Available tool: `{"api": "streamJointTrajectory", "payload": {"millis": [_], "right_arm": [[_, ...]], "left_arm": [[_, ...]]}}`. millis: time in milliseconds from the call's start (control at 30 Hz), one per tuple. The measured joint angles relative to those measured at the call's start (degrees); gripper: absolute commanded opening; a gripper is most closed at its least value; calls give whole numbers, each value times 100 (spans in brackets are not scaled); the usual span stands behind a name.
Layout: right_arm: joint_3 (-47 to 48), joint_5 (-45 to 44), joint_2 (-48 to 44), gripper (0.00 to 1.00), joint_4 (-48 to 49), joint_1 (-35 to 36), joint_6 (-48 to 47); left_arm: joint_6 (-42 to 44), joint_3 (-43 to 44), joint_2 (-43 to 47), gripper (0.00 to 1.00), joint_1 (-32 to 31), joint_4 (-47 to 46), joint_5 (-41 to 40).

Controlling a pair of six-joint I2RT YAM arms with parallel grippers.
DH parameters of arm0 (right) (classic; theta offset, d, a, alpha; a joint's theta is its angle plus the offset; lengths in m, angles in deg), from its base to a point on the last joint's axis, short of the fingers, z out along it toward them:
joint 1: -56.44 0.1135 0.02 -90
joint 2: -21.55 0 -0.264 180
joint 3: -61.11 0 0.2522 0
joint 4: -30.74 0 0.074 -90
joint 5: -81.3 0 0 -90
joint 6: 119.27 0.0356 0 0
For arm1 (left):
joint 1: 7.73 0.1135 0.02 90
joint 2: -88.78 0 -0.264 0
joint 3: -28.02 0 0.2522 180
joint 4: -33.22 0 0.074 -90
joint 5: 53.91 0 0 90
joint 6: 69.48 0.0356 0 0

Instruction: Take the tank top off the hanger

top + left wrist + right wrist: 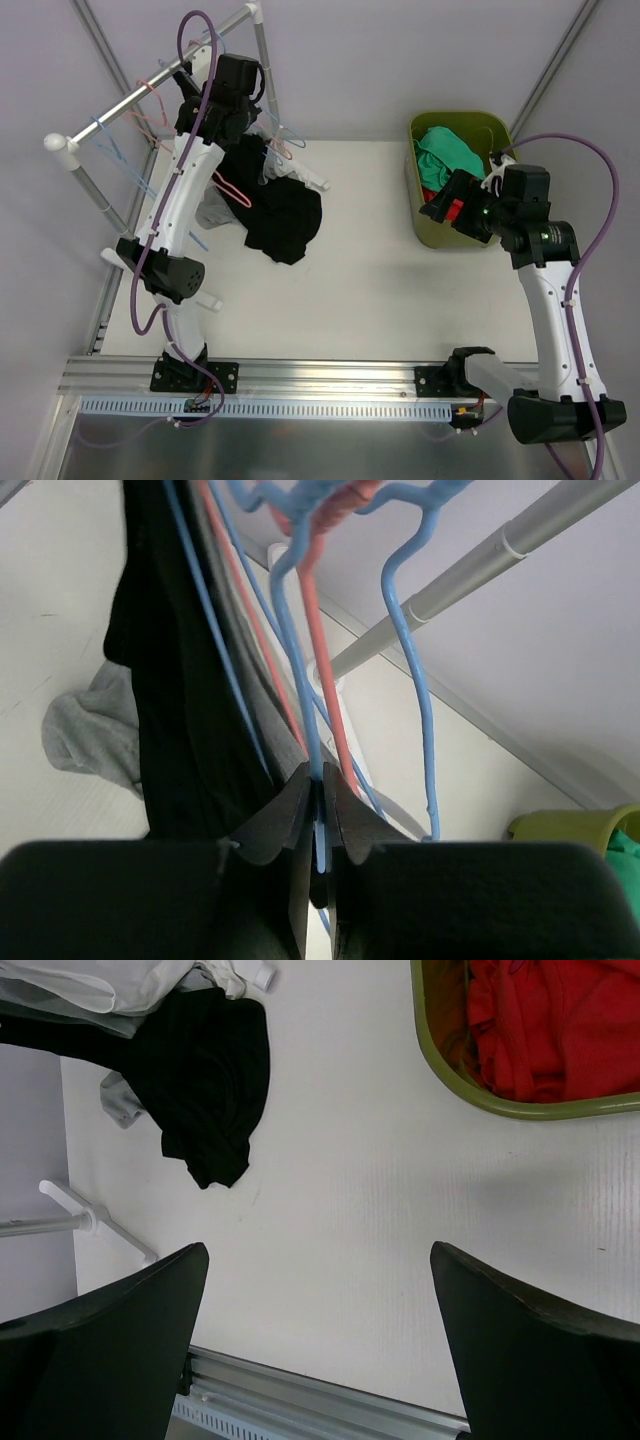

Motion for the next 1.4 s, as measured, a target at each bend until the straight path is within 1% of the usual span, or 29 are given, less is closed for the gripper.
{"api": "streamJointTrajectory", "payload": {"millis": [367,400,833,1100,1200,1400], "right_arm": [[234,2,173,100,2,129,-48],[247,2,186,99,-2,136,-50],[256,0,195,99,0,153,-50],[256,0,162,100,2,153,-44],[256,0,125,100,0,153,-42],[256,0,85,99,2,153,-39]], "left_arm": [[-76,-31,299,3,28,28,-31],[-76,-9,313,0,28,28,-31],[-72,109,595,0,13,57,9],[92,254,1045,0,-251,72,-15],[168,140,1279,0,-321,70,-15],[304,-422,1768,0,-474,59,-107]]}}
